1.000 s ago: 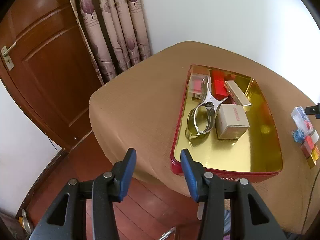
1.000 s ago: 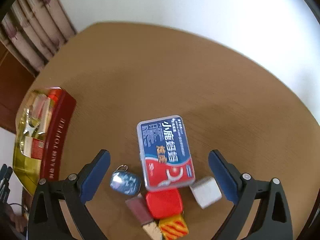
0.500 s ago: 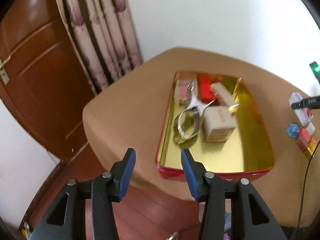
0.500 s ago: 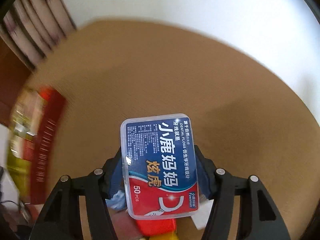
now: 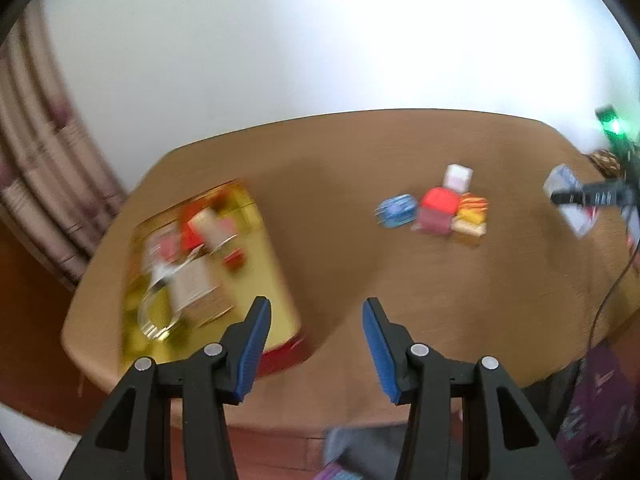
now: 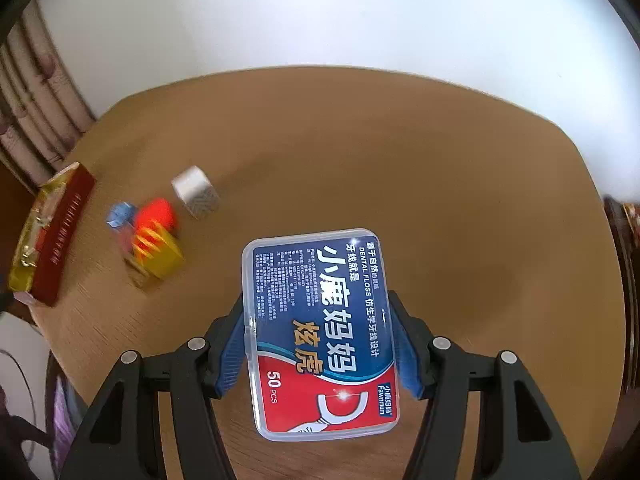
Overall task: Organize rigid objects
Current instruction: 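Grasp the clear blue-and-red floss box with the right tool, then grasp the blue patterned keychain tag with the left tool while the right tool holds the floss box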
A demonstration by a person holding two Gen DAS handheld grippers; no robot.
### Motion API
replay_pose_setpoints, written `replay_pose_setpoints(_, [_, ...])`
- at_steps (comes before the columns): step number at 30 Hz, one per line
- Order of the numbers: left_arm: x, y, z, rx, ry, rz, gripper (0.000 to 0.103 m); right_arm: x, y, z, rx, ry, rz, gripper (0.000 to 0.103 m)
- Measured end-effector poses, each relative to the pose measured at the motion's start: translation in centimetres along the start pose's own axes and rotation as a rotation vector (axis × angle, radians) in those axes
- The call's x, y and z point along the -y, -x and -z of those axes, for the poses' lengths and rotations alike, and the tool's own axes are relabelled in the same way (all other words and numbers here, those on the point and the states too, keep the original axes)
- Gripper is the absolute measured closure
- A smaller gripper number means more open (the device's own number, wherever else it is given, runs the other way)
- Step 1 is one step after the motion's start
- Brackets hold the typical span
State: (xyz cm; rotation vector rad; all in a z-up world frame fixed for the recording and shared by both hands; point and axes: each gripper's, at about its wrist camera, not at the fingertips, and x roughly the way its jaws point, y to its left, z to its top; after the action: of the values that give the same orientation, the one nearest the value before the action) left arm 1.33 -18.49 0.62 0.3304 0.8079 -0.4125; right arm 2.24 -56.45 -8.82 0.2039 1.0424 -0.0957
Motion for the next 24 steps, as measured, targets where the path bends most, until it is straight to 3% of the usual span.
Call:
replay_pose_setpoints(3, [1.2, -2.1, -3.7, -0.012, -0.072, 0.063, 0.054, 2.5, -0.5, 1.4, -0.007, -0.061, -0.033, 0.044])
replay_pose_setpoints(6, [2.5, -4.3, -6.7, -0.048, -0.201, 0.158, 0.054, 1.6, -1.0, 2.6, -0.005, -0.076, -0.044, 0.043])
replay_pose_setpoints(9, [4.7, -6.4, -8.9, -0.057, -0.429, 0.175, 0.054, 1.7, -1.5, 2.7, -0.001, -0.091, -0.072, 0.043])
replay_pose_setpoints(11, [5.5, -7.9, -10.0, -0.077, -0.518, 0.145, 0.054, 2.7, -1.4, 2.9, 0.003, -0.098, -0.086, 0.043])
replay_pose_setpoints(14, [6.1, -9.9, -10.4, -0.155, -0.61, 0.226, 0.054, 3.7, -1.2, 3.1, 0.009, -0.122, -0.111, 0.043])
replay_pose_setpoints(24, [7.1, -15.8, -11.2, -0.315, -0.786, 0.341, 0.054, 5.1, -1.7, 3.2, -0.015, -0.168, -0.172, 0.043])
